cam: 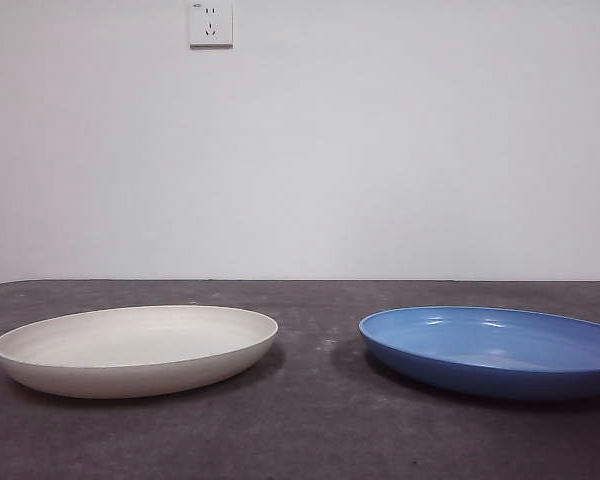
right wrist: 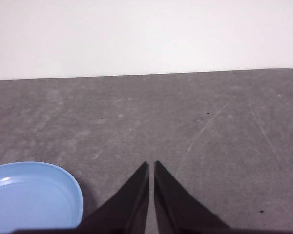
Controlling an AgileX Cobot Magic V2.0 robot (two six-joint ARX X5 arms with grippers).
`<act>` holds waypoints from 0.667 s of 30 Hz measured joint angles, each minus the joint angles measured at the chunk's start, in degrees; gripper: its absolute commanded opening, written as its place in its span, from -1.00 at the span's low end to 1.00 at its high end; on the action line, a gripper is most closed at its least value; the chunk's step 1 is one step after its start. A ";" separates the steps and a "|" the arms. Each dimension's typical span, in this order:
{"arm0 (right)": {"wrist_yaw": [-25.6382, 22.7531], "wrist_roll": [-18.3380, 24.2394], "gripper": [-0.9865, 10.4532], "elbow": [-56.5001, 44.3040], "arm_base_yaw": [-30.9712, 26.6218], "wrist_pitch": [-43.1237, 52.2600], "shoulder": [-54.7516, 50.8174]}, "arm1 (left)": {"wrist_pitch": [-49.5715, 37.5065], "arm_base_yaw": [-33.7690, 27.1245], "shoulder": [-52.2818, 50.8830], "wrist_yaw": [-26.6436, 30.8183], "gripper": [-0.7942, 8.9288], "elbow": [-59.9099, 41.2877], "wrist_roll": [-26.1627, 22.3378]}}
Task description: Pick up the white plate, put it on the blue plate, put it on desk
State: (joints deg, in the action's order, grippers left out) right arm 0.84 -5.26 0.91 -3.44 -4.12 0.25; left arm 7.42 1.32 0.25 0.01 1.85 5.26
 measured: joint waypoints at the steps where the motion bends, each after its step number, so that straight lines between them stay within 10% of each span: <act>1: -0.02 -0.85 -0.81 0.00 0.00 -0.04 0.00 | -0.20 0.11 0.00 0.00 -0.80 0.02 0.61; 20: 1.01 -14.12 -0.81 20.44 6.10 -7.69 14.75 | -2.99 6.54 16.31 -1.33 -0.80 19.19 9.97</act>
State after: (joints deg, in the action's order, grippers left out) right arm 1.85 -19.38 21.34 2.66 -11.81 15.00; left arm 4.43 7.86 16.56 -1.32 21.04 15.22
